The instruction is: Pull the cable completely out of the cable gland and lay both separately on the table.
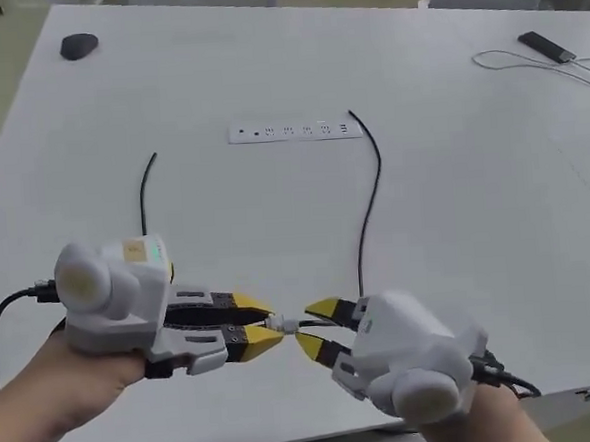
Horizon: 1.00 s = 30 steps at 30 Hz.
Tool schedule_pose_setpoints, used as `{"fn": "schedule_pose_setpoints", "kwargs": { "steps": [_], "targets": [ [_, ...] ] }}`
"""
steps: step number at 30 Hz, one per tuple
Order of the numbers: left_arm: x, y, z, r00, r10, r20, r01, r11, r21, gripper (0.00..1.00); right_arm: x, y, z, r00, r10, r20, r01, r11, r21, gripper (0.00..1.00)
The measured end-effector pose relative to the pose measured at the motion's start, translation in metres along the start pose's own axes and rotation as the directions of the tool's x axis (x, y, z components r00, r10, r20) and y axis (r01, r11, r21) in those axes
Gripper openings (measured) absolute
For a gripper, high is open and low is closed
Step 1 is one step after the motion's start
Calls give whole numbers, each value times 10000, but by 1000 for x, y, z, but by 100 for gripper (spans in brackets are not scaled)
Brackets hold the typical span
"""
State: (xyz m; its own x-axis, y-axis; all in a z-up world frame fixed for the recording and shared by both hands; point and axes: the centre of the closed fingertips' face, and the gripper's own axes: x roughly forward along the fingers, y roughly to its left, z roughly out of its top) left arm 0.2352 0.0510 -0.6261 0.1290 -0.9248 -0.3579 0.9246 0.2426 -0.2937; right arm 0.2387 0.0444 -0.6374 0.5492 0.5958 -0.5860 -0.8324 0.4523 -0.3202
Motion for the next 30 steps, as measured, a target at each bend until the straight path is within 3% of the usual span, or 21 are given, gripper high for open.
{"fn": "schedule_pose_setpoints", "kwargs": {
  "steps": [8, 22, 30],
  "targets": [
    [0, 1, 0, 10000, 4, 25, -4, 10000, -39, 15, 2, -1, -3, 9991, 12, -415, -59, 9935, -1138, 2],
    [3, -4, -7, 9999, 0, -117, 2, 9999, 157, 15, -1, 6, -8, 9993, 193, -314, -217, 9968, -775, 1],
    [-2, -3, -2, 9997, 200, 139, -202, 9996, 178, 15, -5, -5, -11, 9999, 84, -141, -85, 9999, -103, 0]
  ]
}}
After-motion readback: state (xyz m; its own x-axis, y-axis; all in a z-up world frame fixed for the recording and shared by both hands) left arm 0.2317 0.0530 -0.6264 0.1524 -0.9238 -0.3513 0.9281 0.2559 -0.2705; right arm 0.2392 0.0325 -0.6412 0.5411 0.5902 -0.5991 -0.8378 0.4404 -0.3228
